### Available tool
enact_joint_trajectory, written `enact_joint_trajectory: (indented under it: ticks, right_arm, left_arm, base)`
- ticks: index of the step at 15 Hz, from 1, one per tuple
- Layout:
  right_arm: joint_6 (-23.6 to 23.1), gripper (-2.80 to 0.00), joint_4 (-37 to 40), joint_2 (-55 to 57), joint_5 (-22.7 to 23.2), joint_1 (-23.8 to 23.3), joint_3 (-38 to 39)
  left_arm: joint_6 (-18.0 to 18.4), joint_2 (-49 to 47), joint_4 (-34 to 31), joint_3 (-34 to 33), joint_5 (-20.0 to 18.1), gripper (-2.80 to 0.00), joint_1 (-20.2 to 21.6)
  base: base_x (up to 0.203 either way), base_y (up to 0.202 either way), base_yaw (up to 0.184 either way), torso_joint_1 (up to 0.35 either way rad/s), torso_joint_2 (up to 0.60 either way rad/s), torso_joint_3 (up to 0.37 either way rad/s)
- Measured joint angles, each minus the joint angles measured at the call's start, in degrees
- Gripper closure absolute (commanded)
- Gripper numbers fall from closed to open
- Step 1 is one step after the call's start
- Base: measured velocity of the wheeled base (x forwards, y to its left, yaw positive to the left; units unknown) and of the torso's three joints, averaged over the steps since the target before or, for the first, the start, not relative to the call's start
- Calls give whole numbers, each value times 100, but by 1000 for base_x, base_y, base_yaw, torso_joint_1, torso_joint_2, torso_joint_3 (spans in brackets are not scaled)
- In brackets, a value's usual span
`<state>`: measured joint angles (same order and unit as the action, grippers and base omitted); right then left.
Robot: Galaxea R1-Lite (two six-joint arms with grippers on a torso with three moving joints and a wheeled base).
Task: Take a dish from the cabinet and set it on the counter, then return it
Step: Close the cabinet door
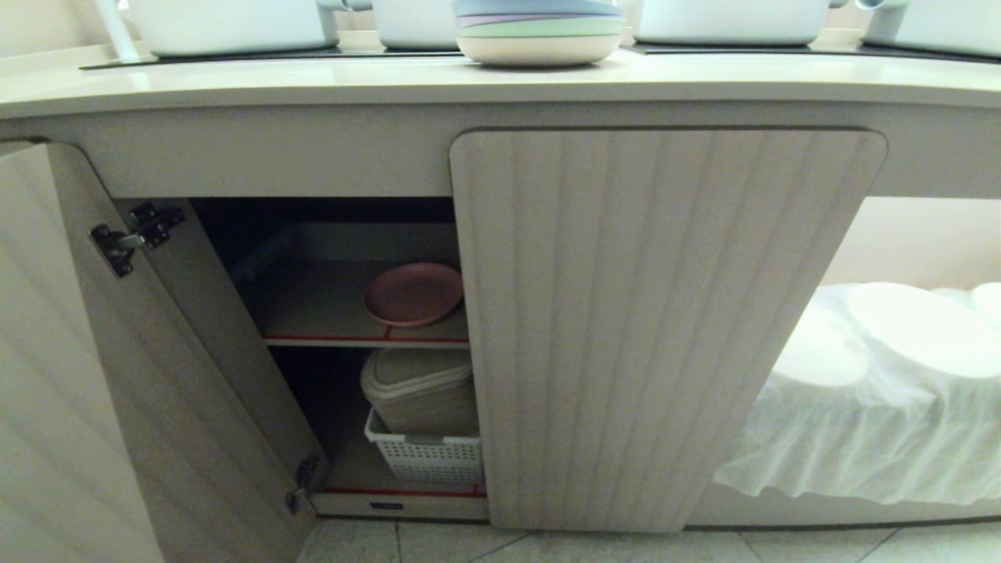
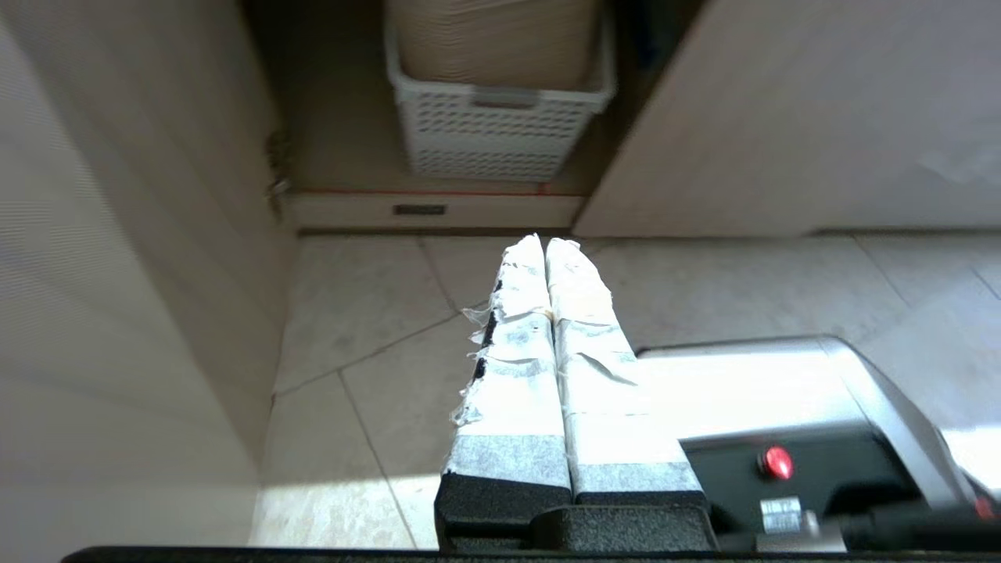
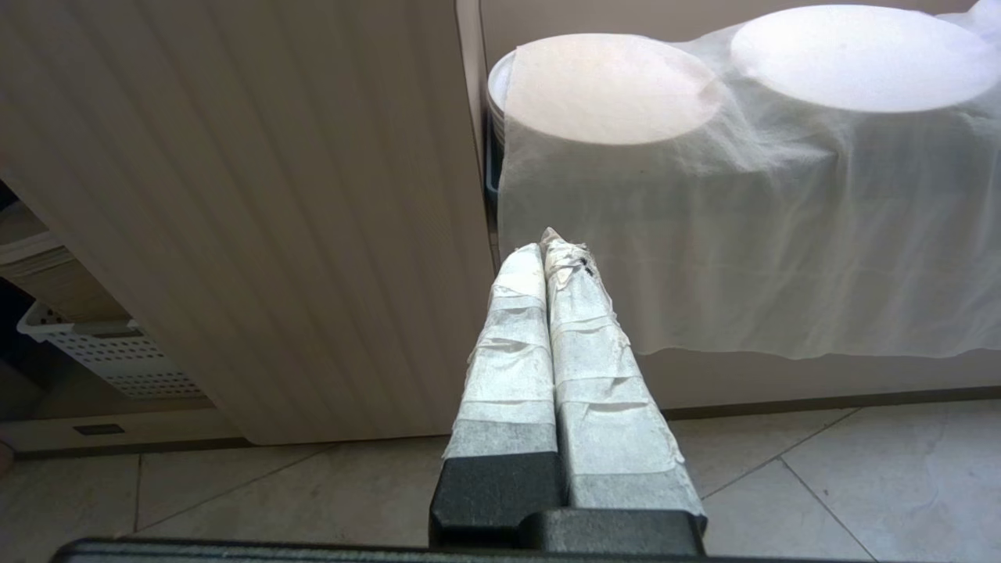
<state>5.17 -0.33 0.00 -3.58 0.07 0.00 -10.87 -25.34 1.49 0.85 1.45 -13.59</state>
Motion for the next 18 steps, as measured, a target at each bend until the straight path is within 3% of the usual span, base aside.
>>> enact_joint_trajectory:
  ticks: [3, 7, 12, 18]
  right_arm:
    - [-2, 0, 0, 0, 0, 0, 0]
    - [0, 0, 0, 0, 1, 0, 0]
    - [-2, 0, 1, 0, 0, 0, 0]
    - [0, 0, 0, 0, 1, 0, 0]
  left_arm:
    - [151, 650, -359, 52, -121, 0, -136]
    - [245, 878, 10, -71, -461, 0, 309]
    - [958, 1123, 103, -85, -586, 0, 1198]
    - [1078, 2104, 131, -85, -596, 0, 1330]
  base:
    - [0, 0, 0, 0, 0, 0]
    - [0, 0, 0, 0, 0, 0]
    - [0, 0, 0, 0, 0, 0]
    - [0, 0, 0, 0, 0, 0]
